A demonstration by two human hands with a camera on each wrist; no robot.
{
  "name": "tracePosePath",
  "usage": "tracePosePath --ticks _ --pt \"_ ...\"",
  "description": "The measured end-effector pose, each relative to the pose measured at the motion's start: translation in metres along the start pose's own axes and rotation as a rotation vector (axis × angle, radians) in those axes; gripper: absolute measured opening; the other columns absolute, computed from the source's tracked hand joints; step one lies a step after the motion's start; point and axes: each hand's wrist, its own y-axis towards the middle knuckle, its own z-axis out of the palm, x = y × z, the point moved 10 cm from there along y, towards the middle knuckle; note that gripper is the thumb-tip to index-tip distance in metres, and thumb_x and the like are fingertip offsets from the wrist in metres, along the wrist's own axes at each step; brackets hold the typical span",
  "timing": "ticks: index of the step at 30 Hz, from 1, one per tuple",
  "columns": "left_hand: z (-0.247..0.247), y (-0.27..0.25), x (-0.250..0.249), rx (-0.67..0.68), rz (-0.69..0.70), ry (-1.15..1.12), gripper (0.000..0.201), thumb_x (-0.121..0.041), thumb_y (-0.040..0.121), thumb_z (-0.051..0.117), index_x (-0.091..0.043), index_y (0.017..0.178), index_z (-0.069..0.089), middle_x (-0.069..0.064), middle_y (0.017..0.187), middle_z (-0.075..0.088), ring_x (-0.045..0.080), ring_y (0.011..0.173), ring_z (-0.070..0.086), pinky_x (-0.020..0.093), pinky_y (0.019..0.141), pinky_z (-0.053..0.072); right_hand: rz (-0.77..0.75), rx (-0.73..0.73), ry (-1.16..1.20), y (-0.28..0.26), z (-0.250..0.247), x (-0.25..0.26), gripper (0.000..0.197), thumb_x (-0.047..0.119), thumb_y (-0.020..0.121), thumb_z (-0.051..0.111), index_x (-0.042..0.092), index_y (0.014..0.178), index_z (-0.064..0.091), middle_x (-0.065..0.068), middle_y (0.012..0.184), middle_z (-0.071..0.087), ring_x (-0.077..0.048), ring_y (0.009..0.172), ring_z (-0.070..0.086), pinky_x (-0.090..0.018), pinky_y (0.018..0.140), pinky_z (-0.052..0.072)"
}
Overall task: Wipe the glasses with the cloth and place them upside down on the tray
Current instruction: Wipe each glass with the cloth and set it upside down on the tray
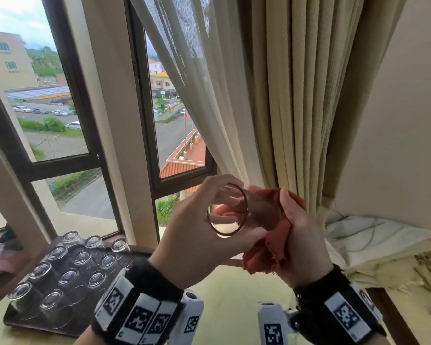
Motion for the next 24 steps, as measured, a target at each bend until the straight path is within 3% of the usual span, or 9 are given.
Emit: tracePosePath --ticks 4,6,8,9,11,14,16,20,24 --pt "-0.005 -0.003 0.017 -0.145 -0.077 -0.086 0.065 -0.038 0.068 0.1 -0.032 0.121 0.063 -0.013 0.111 0.075 0.01 0.109 0.073 0.022 0.076 0.063 -0.074 -0.044 0.026 -0.004 0.002 -0.006 0.052 0.054 0.102 0.046 0.018 0.13 0.071 -0.021 0.122 0.075 -0.045 0.117 0.067 -0.068 0.107 0.047" --pt "-0.008 -0.003 0.024 -0.195 -0.112 -0.06 0.066 -0.046 0.067 0.098 -0.036 0.121 0.061 -0.016 0.112 0.074 0.005 0.106 0.073 0.018 0.072 0.062 -0.183 -0.081 -0.037 -0.012 0.003 -0.003 0.044 0.049 0.099 0.051 0.027 0.132 0.07 -0.004 0.117 0.079 -0.027 0.107 0.077 -0.052 0.089 0.062" --pt "-0.009 -0.004 0.027 -0.208 -0.145 -0.06 0.066 -0.054 0.067 0.095 -0.037 0.12 0.059 -0.017 0.111 0.073 0.002 0.103 0.072 0.016 0.07 0.06 -0.28 -0.111 -0.182 -0.02 0.004 0.002 0.034 0.047 0.098 0.051 0.036 0.123 0.072 0.012 0.1 0.08 -0.008 0.086 0.078 -0.031 0.065 0.064" --pt "-0.008 -0.004 0.028 -0.198 -0.156 -0.085 0.066 -0.056 0.066 0.093 -0.037 0.119 0.059 -0.017 0.11 0.074 0.003 0.102 0.073 0.016 0.07 0.059 -0.308 -0.117 -0.234 -0.022 0.004 0.005 0.032 0.048 0.096 0.051 0.04 0.116 0.074 0.015 0.094 0.079 -0.004 0.08 0.076 -0.029 0.061 0.063" --pt "-0.001 -0.004 0.026 -0.133 -0.161 -0.13 0.065 -0.055 0.063 0.092 -0.036 0.116 0.062 -0.016 0.109 0.074 0.006 0.103 0.073 0.02 0.072 0.061 -0.317 -0.111 -0.268 -0.019 0.002 0.013 0.029 0.053 0.093 0.055 0.044 0.105 0.08 0.012 0.096 0.079 -0.008 0.085 0.076 -0.031 0.066 0.065" --pt "0.007 -0.006 0.022 -0.066 -0.142 -0.139 0.063 -0.048 0.063 0.097 -0.039 0.116 0.064 -0.017 0.112 0.073 0.008 0.106 0.072 0.026 0.074 0.064 -0.27 -0.068 -0.213 -0.009 0.002 0.024 0.051 0.054 0.096 0.053 0.015 0.119 0.075 -0.006 0.116 0.079 -0.023 0.106 0.076 -0.035 0.08 0.06" --pt "0.006 -0.004 0.024 -0.075 -0.122 -0.124 0.063 -0.044 0.065 0.099 -0.041 0.116 0.063 -0.018 0.113 0.073 0.008 0.108 0.071 0.026 0.075 0.064 -0.191 -0.059 -0.142 -0.005 0.005 0.023 0.058 0.051 0.099 0.044 0.006 0.123 0.072 -0.012 0.118 0.078 -0.024 0.104 0.077 -0.037 0.085 0.054" --pt "0.003 -0.001 0.033 -0.123 -0.134 -0.196 0.066 -0.047 0.065 0.1 -0.036 0.118 0.063 -0.009 0.114 0.076 0.015 0.108 0.073 0.037 0.078 0.067 -0.081 -0.047 0.026 -0.004 0.003 0.004 0.059 0.054 0.109 0.032 0.015 0.134 0.068 -0.016 0.122 0.076 -0.033 0.094 0.074 -0.045 0.077 0.048" --pt "-0.002 0.002 0.036 -0.197 -0.127 -0.199 0.066 -0.045 0.067 0.099 -0.032 0.119 0.06 -0.009 0.113 0.077 0.015 0.107 0.075 0.032 0.079 0.066 -0.077 -0.096 0.108 -0.009 0.0 -0.017 0.053 0.058 0.102 0.045 0.02 0.13 0.07 -0.022 0.116 0.076 -0.036 0.088 0.071 -0.045 0.074 0.05"
